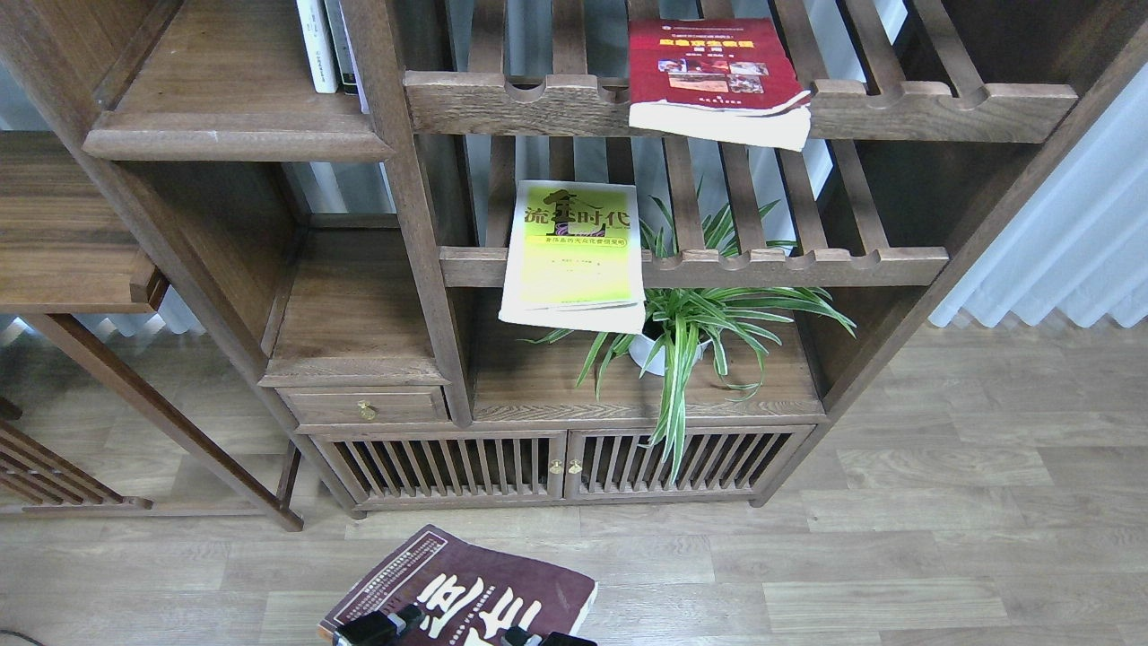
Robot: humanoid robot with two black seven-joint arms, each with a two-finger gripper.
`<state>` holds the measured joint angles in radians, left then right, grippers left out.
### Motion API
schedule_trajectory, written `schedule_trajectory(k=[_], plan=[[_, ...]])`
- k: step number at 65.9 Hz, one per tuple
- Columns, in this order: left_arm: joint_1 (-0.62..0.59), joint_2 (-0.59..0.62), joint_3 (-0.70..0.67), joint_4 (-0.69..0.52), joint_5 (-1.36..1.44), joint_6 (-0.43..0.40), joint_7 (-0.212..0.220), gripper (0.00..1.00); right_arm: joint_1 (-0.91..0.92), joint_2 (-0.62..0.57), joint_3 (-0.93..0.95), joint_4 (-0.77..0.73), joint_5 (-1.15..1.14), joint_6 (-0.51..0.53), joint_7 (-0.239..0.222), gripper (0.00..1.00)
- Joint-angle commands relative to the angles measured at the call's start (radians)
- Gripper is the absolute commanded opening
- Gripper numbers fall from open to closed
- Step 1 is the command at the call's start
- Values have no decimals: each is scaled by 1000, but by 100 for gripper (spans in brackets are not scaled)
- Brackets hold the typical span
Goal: Organize books on shelf
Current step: 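Hold the maroon book with both grippers near the robot, then carry the maroon book with the left gripper up toward the upper shelf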
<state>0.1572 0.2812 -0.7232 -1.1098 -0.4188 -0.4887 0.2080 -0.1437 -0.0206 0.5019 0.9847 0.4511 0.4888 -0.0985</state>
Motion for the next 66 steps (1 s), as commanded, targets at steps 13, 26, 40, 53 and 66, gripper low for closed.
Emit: schedule_trajectory(k=[13,26,40,53,66], plan=[[1,15,-61,2,0,0,-7,2,26,-35,3,-47,-11,0,-1,100],[2,76,-137,34,9,0,-7,2,50,-41,3,-112,-11,0,-1,100],[28,156,-251,42,148,0,-7,2,84,-42,3,-123,-9,0,-1,100],[128,142,-482,13,457,0,-7,2,102,-41,3,-123,-9,0,-1,100],[218,119,-712,-155,641,0,-7,2,104,-41,7,-123,-8,0,-1,100]])
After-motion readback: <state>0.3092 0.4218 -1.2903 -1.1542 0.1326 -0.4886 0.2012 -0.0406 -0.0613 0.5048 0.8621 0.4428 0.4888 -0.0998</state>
